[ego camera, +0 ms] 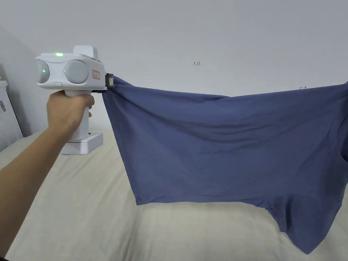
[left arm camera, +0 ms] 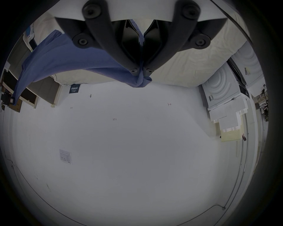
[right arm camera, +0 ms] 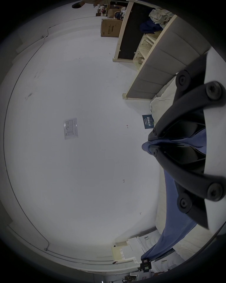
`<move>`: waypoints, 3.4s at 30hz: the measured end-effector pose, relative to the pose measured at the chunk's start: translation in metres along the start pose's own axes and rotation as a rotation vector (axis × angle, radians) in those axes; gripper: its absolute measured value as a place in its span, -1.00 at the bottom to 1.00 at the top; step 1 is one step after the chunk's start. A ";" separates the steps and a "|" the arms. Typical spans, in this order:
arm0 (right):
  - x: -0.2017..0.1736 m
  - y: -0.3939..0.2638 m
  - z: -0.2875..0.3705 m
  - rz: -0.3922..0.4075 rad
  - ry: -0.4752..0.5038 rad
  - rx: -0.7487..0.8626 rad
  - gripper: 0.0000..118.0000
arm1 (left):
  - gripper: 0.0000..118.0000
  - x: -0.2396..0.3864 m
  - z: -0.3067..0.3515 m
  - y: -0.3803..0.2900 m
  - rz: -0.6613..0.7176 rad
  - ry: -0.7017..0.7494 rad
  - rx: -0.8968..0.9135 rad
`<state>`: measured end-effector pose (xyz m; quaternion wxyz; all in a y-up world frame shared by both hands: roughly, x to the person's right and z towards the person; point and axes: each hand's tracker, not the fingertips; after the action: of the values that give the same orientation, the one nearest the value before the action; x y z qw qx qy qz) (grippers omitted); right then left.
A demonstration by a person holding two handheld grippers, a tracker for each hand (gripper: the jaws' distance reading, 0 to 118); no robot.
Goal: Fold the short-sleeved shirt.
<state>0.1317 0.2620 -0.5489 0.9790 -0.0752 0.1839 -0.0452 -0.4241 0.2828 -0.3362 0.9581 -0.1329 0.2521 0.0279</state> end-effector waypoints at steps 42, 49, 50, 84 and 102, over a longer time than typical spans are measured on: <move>0.011 -0.411 0.283 -0.121 -0.056 -0.545 -0.94 | -0.99 -0.062 0.193 -0.458 0.016 0.058 -0.513; 0.013 -0.449 0.277 -0.086 -0.142 -0.702 -0.94 | -0.99 -0.060 0.185 -0.482 0.015 0.082 -0.610; 0.014 -0.454 0.270 -0.074 -0.150 -0.725 -0.94 | -0.99 -0.055 0.181 -0.484 0.003 0.090 -0.636; -0.044 -0.294 0.220 0.073 -0.032 -0.264 -1.00 | -1.00 0.027 0.112 -0.316 0.081 -0.153 -0.311; -0.029 -0.318 0.106 0.092 -0.076 -0.337 -1.00 | 0.80 0.034 -0.175 -0.342 -0.100 -0.068 -0.697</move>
<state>0.1248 -0.0344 -0.3887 0.9598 -0.2316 0.1549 0.0341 -0.4366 -0.0935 -0.4168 0.8631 -0.4633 0.1886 0.0697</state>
